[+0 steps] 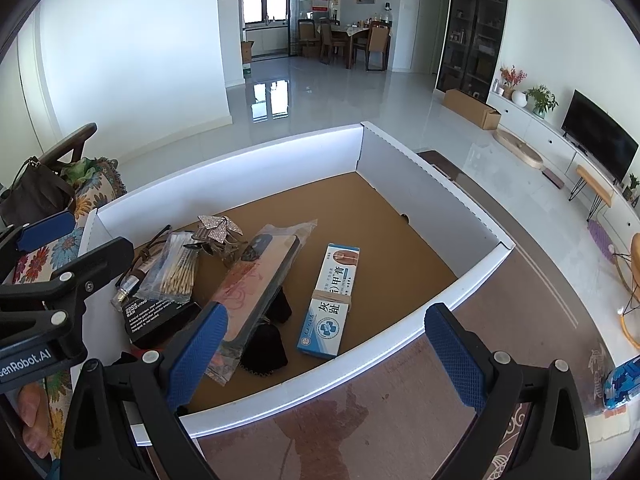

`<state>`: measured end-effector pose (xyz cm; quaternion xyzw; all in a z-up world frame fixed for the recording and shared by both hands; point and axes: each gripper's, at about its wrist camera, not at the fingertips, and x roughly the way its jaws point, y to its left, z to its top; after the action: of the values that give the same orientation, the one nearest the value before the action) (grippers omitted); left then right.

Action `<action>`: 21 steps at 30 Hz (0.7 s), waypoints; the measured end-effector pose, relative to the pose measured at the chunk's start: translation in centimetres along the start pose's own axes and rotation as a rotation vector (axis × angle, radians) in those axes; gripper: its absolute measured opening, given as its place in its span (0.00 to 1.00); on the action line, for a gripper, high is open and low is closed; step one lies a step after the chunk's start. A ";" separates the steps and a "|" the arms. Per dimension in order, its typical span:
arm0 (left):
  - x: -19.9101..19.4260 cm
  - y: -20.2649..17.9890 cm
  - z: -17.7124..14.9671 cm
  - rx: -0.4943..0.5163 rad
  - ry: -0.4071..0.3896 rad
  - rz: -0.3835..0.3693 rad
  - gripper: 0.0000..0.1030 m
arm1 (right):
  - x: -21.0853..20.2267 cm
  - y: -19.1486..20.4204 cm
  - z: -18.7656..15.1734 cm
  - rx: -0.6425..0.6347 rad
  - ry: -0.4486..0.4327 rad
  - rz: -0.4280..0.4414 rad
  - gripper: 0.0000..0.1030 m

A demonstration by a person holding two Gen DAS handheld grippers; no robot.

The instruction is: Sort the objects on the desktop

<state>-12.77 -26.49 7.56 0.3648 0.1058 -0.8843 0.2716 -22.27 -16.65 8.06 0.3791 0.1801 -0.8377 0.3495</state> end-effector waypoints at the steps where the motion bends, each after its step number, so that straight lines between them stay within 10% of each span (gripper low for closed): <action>1: 0.0 0.1 -0.1 -0.003 0.001 -0.002 0.88 | 0.0 0.0 0.0 -0.001 -0.001 -0.002 0.96; 21: 0.9 1.9 -0.8 -0.028 0.015 0.016 0.88 | -0.6 1.0 0.4 -0.030 -0.027 -0.025 0.96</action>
<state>-11.77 -28.12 6.37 0.3685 0.1171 -0.8777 0.2830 -21.48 -17.24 8.70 0.3601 0.1928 -0.8442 0.3471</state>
